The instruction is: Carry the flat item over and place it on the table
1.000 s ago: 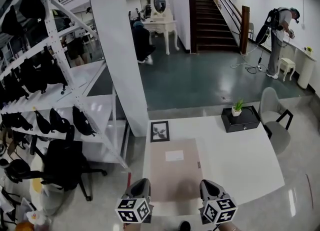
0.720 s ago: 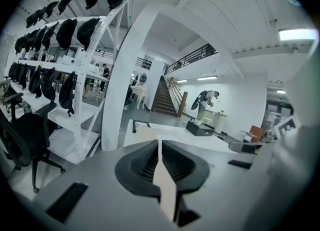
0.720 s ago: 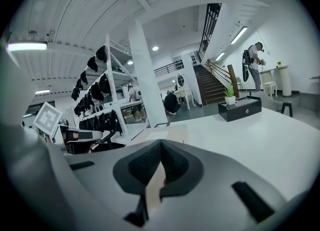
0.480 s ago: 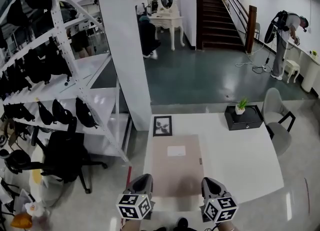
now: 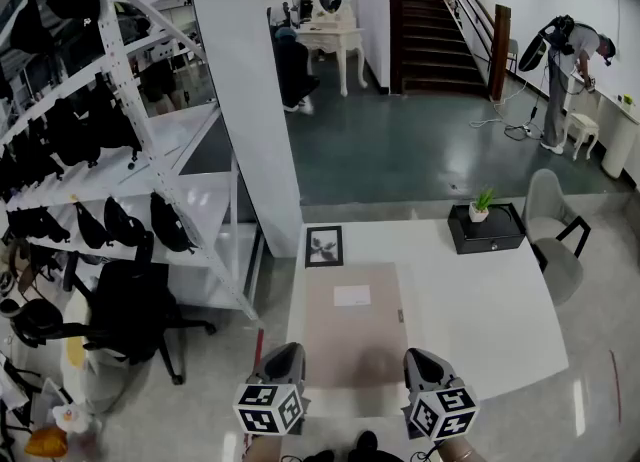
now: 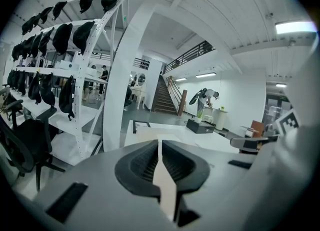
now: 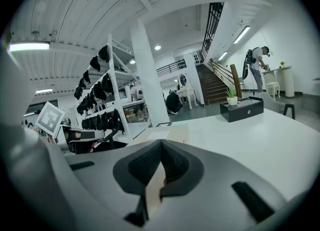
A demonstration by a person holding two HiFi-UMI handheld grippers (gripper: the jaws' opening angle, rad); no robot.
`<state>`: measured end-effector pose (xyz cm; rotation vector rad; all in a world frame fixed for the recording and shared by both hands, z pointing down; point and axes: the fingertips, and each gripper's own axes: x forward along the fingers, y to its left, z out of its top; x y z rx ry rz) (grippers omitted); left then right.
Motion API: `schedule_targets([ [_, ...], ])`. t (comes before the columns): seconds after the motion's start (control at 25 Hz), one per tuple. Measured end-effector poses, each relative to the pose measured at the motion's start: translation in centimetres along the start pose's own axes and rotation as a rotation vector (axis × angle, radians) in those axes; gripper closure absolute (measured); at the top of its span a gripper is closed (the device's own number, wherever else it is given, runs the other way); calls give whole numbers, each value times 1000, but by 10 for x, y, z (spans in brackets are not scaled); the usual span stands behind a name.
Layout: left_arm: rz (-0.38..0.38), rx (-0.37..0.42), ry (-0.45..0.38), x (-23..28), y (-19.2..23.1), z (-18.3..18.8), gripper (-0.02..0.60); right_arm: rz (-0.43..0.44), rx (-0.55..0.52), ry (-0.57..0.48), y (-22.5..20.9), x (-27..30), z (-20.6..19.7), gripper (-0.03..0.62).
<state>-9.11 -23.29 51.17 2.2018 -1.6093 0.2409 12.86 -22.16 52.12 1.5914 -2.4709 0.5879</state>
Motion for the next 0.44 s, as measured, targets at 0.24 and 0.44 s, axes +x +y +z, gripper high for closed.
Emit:
schedule_targets([
  [0.24,-1,-1,11,-2,1,-3,554,2,-11,12,1,-2,-4,594],
  [0.44,9,-5,23,-3,3,-7,554,10,-18,33,3,-1,-8,594],
])
